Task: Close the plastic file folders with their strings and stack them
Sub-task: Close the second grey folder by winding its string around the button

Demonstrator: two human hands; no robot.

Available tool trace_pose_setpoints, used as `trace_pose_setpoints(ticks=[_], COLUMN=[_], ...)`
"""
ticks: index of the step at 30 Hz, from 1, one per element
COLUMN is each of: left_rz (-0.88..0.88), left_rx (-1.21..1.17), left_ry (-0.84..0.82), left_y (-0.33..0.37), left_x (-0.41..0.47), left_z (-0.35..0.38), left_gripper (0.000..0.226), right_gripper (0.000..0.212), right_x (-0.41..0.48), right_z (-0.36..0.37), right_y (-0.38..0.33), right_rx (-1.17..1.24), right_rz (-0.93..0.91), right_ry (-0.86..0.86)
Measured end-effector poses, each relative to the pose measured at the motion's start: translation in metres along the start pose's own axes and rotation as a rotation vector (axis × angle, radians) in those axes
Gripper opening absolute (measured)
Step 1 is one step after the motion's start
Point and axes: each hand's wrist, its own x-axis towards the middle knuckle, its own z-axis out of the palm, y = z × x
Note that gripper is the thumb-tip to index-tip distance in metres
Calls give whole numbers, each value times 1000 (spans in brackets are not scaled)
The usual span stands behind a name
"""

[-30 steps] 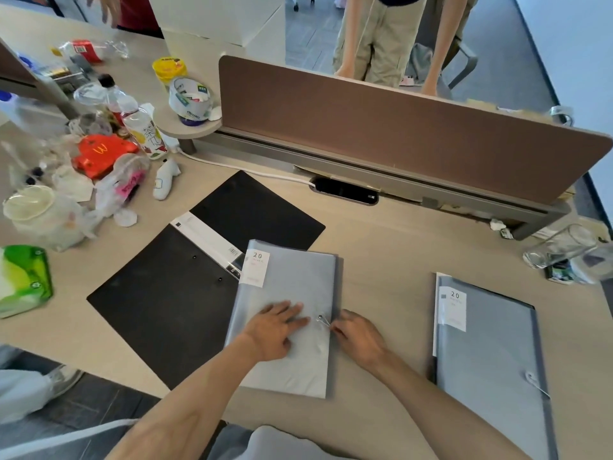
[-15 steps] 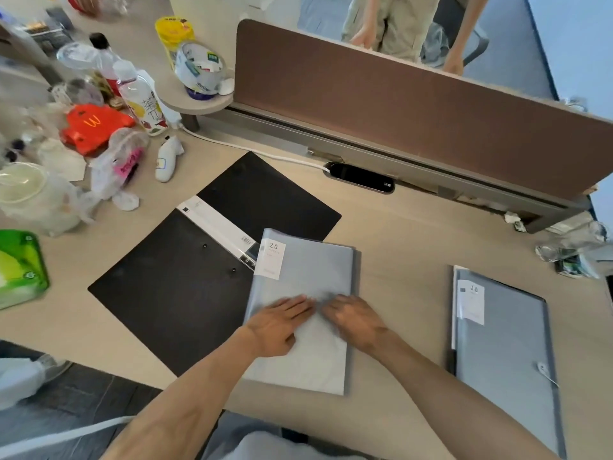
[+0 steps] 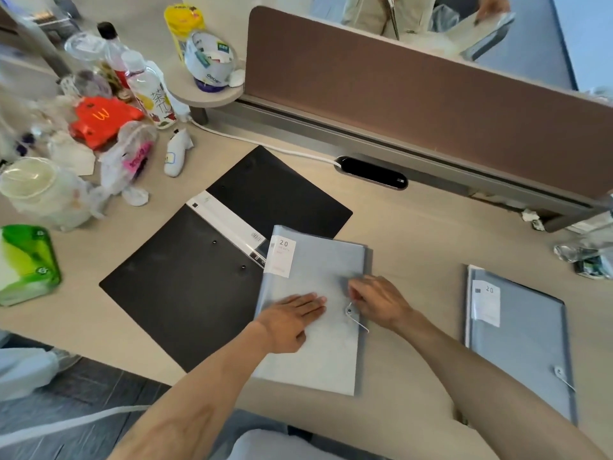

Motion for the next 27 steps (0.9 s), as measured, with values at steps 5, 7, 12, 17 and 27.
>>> trace_pose_setpoints(ticks=[5,7,12,17,27], left_rz=[-19,-43,-97,-171,-210], left_rx=[35,42,18,35,38], left_ry=[-55,-72,-98,-137,-210], left_y=[5,10,19,31,34], left_x=[1,2,4,4,9], left_z=[-9,-11,-14,-17,-21], left_gripper=[66,66,66,66,66], right_gripper=[21,29,33,36,28], right_x=[-25,-31,-36,-40,-37], right_z=[12,14,23,23,18], right_y=[6,3,9,15,16], right_rx=[-126,-185,-224,-216,-163], right_rz=[-127,-187,-241,-228,-203], right_ry=[73,101,93,101,196])
